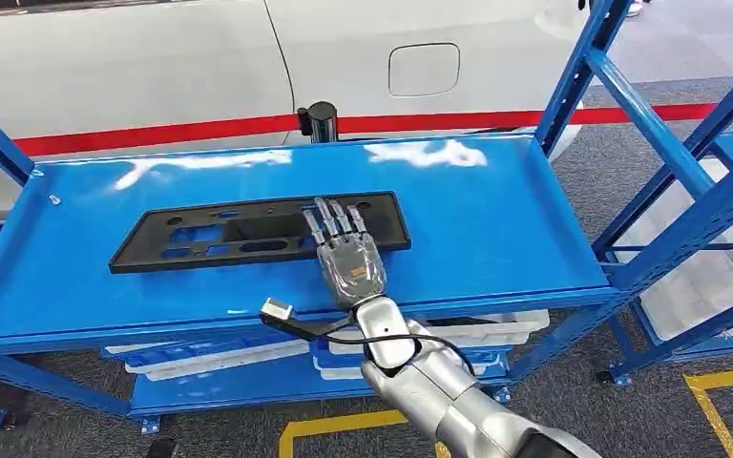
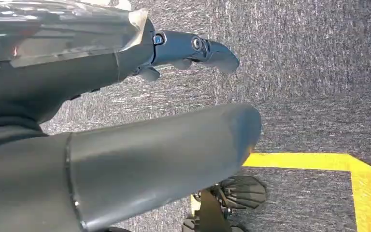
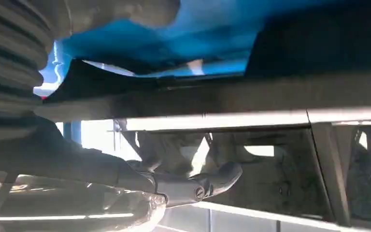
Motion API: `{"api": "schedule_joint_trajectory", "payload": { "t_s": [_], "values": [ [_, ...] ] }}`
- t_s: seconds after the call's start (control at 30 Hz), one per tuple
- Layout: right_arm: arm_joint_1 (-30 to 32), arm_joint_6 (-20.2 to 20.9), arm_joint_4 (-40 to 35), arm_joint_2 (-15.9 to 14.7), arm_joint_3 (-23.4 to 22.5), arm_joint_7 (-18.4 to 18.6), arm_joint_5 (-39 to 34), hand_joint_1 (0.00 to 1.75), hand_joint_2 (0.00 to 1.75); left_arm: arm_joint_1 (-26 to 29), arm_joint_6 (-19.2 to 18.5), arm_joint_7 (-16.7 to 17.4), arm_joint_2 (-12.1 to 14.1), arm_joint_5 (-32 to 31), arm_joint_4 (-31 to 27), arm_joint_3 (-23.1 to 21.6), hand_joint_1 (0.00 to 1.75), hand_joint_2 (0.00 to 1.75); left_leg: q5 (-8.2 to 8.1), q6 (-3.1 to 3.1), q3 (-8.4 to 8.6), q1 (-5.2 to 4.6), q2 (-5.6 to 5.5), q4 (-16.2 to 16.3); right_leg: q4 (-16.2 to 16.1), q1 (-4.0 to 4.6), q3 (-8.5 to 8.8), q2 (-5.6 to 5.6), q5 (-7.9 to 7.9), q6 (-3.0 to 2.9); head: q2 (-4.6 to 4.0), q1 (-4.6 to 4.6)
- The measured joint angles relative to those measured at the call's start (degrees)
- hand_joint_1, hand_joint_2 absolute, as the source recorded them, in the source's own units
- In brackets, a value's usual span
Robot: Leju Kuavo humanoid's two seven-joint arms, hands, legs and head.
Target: Take the parts from the cabinet and place them on the table.
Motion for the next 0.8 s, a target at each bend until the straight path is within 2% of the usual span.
{"api": "schedule_joint_trajectory", "payload": {
  "t_s": [0.4,0.8],
  "values": [
    [-0.36,0.92,0.17,0.35,-0.04,-0.50,0.57,1.75,1.75,-0.01,0.18,-0.18,-0.09,-0.02,0.00,0.57,0.00,0.00,0.00,0.00,0.02,0.00,0.01,0.00,0.00,0.00,0.02,0.00,0.00,0.00,0.00,0.00],
    [-0.59,-0.11,-0.13,0.55,-1.55,-1.07,1.18,1.75,1.75,-0.01,0.83,-2.97,-0.42,0.20,-0.02,1.66,0.00,0.00,0.00,0.00,0.06,0.00,0.00,0.00,0.00,-0.01,0.06,0.00,0.00,0.00,0.00,0.00]
  ]
}}
